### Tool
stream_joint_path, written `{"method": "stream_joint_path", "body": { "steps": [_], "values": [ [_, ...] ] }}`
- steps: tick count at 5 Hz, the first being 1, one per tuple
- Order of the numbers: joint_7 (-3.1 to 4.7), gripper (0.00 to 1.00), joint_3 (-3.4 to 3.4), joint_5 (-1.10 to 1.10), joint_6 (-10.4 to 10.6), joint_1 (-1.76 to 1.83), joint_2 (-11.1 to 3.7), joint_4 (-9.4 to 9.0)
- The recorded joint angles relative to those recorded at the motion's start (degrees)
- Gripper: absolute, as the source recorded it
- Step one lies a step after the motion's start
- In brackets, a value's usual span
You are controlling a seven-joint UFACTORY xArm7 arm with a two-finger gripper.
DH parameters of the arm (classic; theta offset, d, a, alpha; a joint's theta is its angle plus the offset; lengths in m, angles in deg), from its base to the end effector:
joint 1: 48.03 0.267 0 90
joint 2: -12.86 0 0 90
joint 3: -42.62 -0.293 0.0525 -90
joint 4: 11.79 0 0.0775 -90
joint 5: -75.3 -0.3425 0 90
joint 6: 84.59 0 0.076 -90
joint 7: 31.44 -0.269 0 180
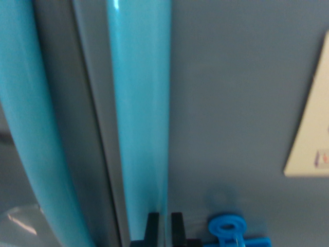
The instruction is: Close fridge door
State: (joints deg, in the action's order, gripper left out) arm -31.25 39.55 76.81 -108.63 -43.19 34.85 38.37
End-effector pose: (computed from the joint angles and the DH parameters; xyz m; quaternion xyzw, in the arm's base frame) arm 0.5347 0.0739 0.4038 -0.9100 -0.0756 -0.4076 0.0077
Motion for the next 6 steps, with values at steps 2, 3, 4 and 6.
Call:
{"method": "stream_joint_path", "body": {
  "steps": [2, 3, 4, 6],
  "values": [
    [0.0, 1.0, -0.45, 0.0, 0.1, 0.0, -2.22, 2.37],
    [0.0, 1.0, -0.74, 0.0, 0.2, 0.0, -3.89, 3.51],
    [0.0, 1.0, -0.74, 0.0, 0.2, 0.0, -3.89, 3.51],
    [0.0, 1.0, -0.75, 0.0, 0.2, 0.0, -3.89, 3.51]
  ]
}}
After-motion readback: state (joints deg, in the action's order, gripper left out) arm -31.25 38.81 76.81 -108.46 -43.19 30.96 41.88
